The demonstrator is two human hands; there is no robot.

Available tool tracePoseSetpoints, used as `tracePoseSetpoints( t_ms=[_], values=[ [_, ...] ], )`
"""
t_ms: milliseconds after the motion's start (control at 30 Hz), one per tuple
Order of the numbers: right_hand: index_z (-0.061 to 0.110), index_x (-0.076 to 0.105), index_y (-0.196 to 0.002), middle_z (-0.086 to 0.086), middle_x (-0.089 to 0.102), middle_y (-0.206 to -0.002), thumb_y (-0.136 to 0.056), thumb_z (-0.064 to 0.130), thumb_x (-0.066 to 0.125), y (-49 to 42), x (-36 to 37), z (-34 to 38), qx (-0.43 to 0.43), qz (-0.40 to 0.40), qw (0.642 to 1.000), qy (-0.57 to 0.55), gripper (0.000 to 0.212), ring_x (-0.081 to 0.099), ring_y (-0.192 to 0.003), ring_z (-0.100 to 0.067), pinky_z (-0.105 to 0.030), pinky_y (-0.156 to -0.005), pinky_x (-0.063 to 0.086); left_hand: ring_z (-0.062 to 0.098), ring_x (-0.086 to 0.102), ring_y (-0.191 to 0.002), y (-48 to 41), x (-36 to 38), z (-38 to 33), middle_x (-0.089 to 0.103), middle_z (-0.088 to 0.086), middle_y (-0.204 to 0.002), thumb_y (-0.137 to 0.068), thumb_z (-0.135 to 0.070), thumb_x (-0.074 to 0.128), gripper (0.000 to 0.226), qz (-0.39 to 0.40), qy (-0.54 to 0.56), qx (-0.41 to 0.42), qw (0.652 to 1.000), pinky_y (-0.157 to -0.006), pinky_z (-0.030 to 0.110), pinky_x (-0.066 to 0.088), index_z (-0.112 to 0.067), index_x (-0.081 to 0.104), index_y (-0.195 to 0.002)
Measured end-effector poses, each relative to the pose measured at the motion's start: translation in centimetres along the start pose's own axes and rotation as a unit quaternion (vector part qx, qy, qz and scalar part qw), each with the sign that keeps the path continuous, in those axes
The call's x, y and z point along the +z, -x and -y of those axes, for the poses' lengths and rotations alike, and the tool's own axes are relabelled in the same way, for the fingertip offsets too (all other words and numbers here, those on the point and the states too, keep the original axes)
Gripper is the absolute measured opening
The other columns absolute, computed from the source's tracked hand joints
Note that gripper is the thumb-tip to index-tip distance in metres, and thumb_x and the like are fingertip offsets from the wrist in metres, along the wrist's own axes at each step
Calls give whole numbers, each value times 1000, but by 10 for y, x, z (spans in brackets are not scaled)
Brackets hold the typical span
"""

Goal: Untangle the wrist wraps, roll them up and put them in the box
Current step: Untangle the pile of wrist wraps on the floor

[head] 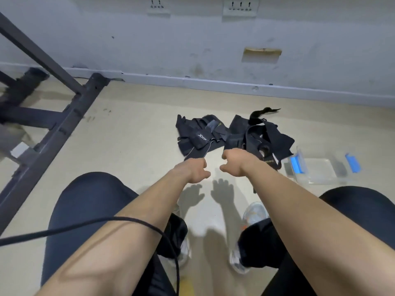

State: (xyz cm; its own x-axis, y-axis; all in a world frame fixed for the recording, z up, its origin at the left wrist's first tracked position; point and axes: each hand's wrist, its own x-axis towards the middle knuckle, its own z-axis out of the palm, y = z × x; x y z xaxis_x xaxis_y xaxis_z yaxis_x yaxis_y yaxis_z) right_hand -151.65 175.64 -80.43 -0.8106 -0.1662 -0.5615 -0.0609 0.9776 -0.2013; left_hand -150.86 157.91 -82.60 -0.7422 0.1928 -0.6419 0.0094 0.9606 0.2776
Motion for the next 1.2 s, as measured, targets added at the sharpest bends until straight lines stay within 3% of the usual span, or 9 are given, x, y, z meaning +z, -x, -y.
tracePoseSetpoints(
  t_ms=[233, 467, 633, 733, 800, 967, 1033, 1133, 1200],
  values=[
    [14, 44, -144, -12, 53, -142, -94, 36, 56, -91, 31, 7, -9, 42, 998, -38, 56, 52, -127, -32, -43, -100, 48, 28, 61, -111, -79, 6, 41, 62, 6, -127, -94, -36, 57, 42, -24, 39, -44, 998, -99, 45, 50, -16, 53, -131],
    [17, 27, -156, -11, 58, -135, -96, 32, 59, -204, 68, -5, 37, 70, 972, -221, 70, 57, -117, -30, -37, -90, 48, 31, 53, -120, -192, 16, 63, 52, 9, -131, -96, -27, 55, 36, -99, 67, -74, 990, -94, 40, 47, -13, 51, -129],
    [19, 59, -120, 0, 66, -97, -88, 23, 61, -278, 90, -7, 45, 40, 940, -337, 33, 59, -88, -22, -34, -76, 49, 30, 32, -141, -268, 22, 72, 36, 2, -158, -94, -19, 60, 67, -185, 72, -46, 979, -105, 40, 42, -18, 34, -155],
    [19, 49, -144, -2, 65, -122, -91, 13, 60, -306, 101, -1, 48, 45, 910, -409, 55, 61, -111, -21, -31, -94, 49, 33, 26, -146, -299, 25, 78, 27, 3, -165, -95, -21, 63, 81, -170, 87, -53, 980, -111, 42, 38, -16, 18, -163],
    [14, 40, -153, -4, 61, -129, -91, 4, 58, -313, 109, 3, 51, 48, 890, -451, 65, 58, -118, -21, -35, -104, 47, 33, 35, -140, -308, 30, 82, 40, 8, -154, -93, -25, 66, 78, -198, 96, -71, 973, -106, 43, 41, -15, 26, -159],
    [12, 47, -141, -3, 60, -99, -90, -1, 60, -293, 115, -1, 107, 29, 822, -559, 54, 56, -78, -15, -27, -66, 47, 31, 63, -103, -291, 34, 86, 68, 8, -105, -84, -42, 74, 41, -198, 201, -144, 949, -82, 39, 53, -9, 62, -106],
    [8, 54, -129, -7, 60, -102, -90, 5, 64, -273, 108, -7, 132, -1, 801, -584, 41, 54, -78, -17, -28, -68, 45, 26, 64, -93, -274, 29, 83, 69, 5, -93, -83, -42, 76, 36, -182, 282, -119, 934, -77, 37, 51, -9, 64, -94],
    [15, 51, -130, -7, 64, -107, -90, 16, 71, -234, 86, -16, 156, -34, 752, -639, 44, 60, -91, -21, -34, -83, 47, 16, 65, -89, -237, 9, 71, 70, -8, -89, -87, -30, 77, 15, -172, 370, -41, 912, -74, 28, 47, -20, 67, -93],
    [18, 56, -115, -7, 63, -95, -92, 17, 70, -206, 65, -16, 146, -45, 722, -675, 27, 57, -89, -22, -33, -78, 44, 13, 70, -95, -205, -8, 59, 76, -7, -98, -90, -22, 76, 16, -149, 435, 5, 888, -86, 28, 52, -21, 72, -105]
  ],
)
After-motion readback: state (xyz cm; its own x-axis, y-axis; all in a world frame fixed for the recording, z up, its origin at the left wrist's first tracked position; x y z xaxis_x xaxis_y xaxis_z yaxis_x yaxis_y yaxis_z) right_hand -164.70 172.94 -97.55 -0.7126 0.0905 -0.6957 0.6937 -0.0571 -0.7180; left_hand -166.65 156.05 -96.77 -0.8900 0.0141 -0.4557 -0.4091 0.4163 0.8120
